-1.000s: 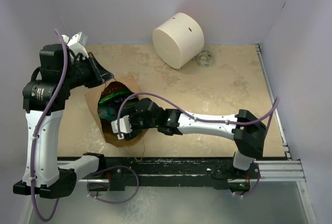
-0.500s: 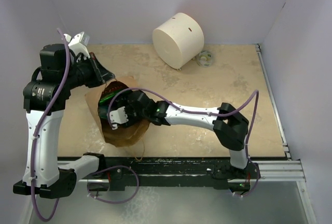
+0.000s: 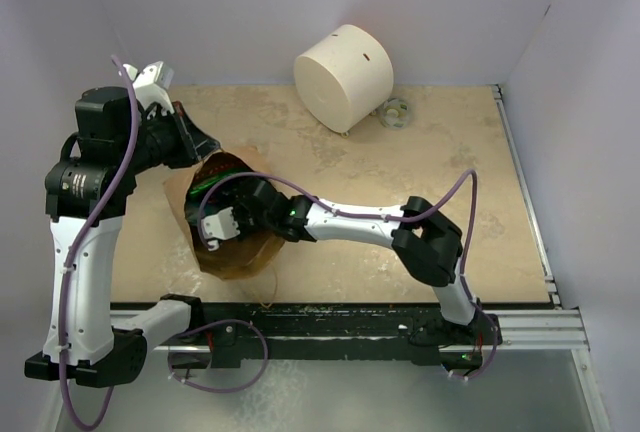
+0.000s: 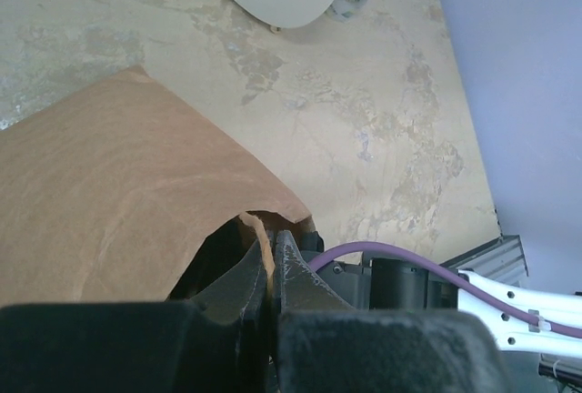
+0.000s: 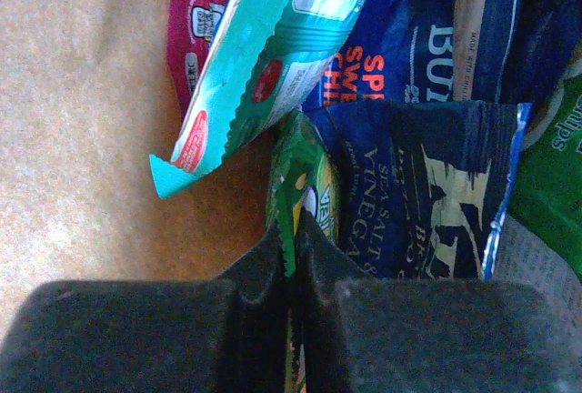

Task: Take the snacks out of the paper bag
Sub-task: Take out the snack from the paper bag.

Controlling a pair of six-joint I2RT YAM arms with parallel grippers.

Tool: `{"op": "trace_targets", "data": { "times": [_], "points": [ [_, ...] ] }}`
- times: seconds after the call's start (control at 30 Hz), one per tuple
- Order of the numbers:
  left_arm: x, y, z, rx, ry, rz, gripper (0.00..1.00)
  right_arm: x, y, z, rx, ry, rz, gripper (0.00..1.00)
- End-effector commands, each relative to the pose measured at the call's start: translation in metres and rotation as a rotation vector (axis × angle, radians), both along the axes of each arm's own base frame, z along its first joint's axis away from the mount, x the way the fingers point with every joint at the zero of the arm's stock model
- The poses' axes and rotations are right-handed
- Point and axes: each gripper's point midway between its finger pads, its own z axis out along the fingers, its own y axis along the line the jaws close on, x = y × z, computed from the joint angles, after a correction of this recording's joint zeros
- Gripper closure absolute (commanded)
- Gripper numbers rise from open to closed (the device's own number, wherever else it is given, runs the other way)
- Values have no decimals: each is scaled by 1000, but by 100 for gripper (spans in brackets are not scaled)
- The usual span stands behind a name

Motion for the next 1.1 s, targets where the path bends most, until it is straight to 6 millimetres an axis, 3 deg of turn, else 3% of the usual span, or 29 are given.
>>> {"op": "trace_targets", "data": {
  "times": [0.0, 0.2, 0.4, 0.53, 0.73, 1.07],
  "points": [
    [7, -3, 24, -7, -125, -20, 100, 8, 7, 70, 151, -60, -35, 98],
    [7, 8, 24, 6, -115, 51, 100, -5, 8, 114, 269, -18, -32, 100],
    [7, 6, 23, -11, -100, 52, 100, -26, 6, 147, 338, 0, 2, 100],
    [8, 6, 23, -15, -92, 56, 100, -39, -4, 178, 402, 17, 4, 100],
    [10, 9, 19, -19, -76, 84, 100, -72, -46, 232, 529, 91, 31, 100],
    [17, 19, 13, -5, -81, 153, 100, -103, -152, 309, 710, 140, -81, 100]
  ]
}}
